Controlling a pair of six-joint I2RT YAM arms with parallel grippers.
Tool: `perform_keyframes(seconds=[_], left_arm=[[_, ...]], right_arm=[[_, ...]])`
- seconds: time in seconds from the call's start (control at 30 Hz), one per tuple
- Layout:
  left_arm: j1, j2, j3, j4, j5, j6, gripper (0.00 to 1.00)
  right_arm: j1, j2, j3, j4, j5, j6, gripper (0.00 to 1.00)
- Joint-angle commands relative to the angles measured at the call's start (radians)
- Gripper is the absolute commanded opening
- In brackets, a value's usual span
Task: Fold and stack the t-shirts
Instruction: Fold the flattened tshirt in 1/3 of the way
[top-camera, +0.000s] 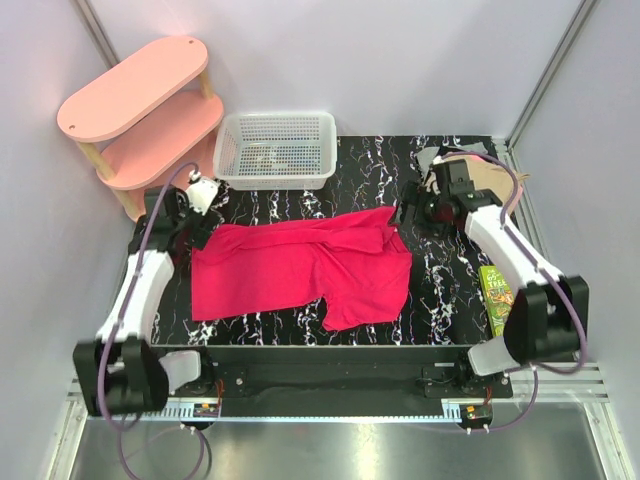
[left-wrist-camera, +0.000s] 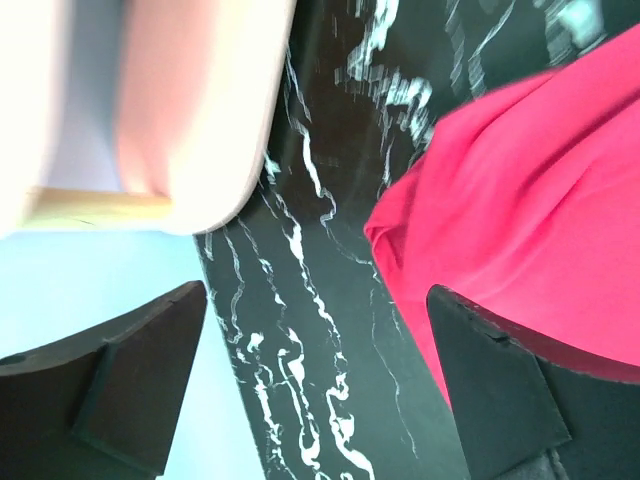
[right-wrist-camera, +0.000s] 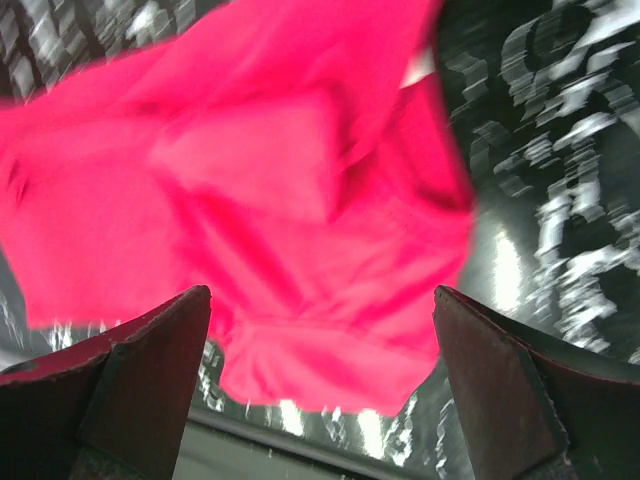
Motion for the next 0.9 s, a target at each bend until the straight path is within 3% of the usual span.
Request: perform_keyframes(seconds=[0.0, 0.1, 0.23, 0.47, 0.87], left_arm=[[-0.056, -0.197, 0.012, -0.155, 0.116, -0.045, 0.99], [-0.102, -0.234, -0.026, -0.23, 0.185, -0.044, 0.99], [-0.173, -0.165, -0.111, -0.225, 0.185, -0.044, 0.96], [-0.173, -0.036, -0.146, -0.178, 0.108, 0.016, 0.9], [-0.175, -0.018, -0.228, -0.168, 0.068, 0.094, 0.88]], right_arm=[[0.131, -0.131, -0.064, 0.001, 0.021, 0.065, 1.0], [0.201, -0.123, -0.142, 0.065, -0.039, 0.122, 1.0], [0.237, -0.076, -0.211, 0.122, -0.039, 0.148, 1.0], [0.237, 0.007, -0.208, 0.133, -0.039, 0.139, 1.0], [0.237, 0.133, -0.305, 0.225, -0.081, 0.156, 1.0]])
